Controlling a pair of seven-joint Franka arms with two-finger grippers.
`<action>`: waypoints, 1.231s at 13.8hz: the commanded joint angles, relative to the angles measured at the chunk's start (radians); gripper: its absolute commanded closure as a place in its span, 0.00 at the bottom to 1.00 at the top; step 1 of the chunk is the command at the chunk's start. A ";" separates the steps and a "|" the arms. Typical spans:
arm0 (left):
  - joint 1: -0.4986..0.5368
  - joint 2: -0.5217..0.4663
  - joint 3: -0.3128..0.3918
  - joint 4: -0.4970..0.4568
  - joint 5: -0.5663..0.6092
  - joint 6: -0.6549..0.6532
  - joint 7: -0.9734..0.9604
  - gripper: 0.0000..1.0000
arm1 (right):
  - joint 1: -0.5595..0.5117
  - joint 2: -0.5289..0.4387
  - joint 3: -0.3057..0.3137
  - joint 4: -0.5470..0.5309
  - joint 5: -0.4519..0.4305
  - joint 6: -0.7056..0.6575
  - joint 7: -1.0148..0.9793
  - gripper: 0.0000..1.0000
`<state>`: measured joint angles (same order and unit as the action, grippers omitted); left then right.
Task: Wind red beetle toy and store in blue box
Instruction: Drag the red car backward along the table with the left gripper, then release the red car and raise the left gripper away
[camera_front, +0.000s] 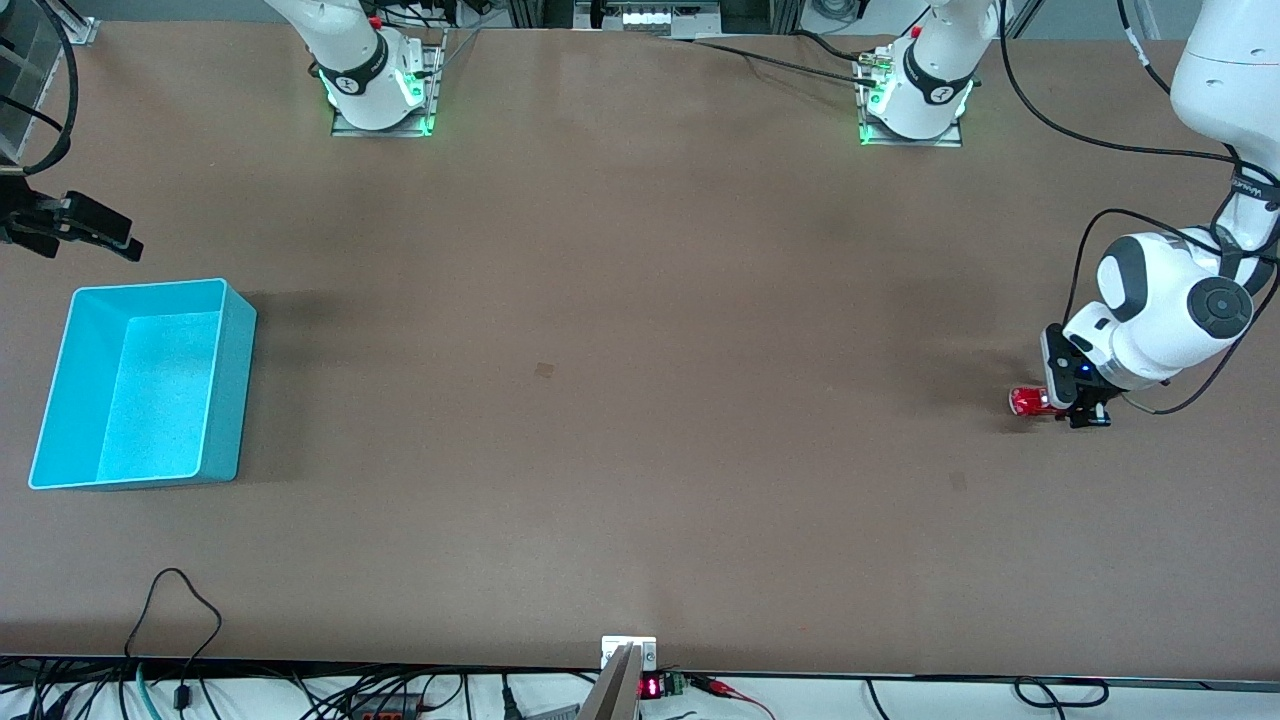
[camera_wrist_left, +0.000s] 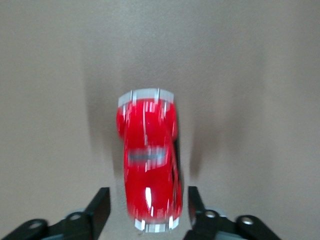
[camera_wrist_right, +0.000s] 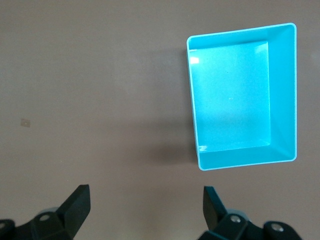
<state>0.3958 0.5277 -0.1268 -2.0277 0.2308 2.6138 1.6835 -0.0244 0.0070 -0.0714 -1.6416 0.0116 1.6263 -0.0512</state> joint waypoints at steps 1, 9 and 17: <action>0.014 -0.008 -0.019 0.026 0.002 -0.029 0.018 0.00 | -0.003 -0.010 0.002 -0.010 0.002 0.007 -0.009 0.00; 0.015 -0.204 -0.039 0.027 0.001 -0.282 -0.079 0.00 | -0.003 -0.010 0.001 -0.010 0.002 0.007 -0.009 0.00; 0.020 -0.259 -0.034 0.323 -0.004 -0.793 -0.129 0.00 | -0.003 -0.010 0.001 -0.010 0.004 0.007 -0.007 0.00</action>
<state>0.4065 0.2588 -0.1511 -1.7709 0.2306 1.9090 1.5875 -0.0244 0.0070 -0.0713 -1.6417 0.0116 1.6265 -0.0513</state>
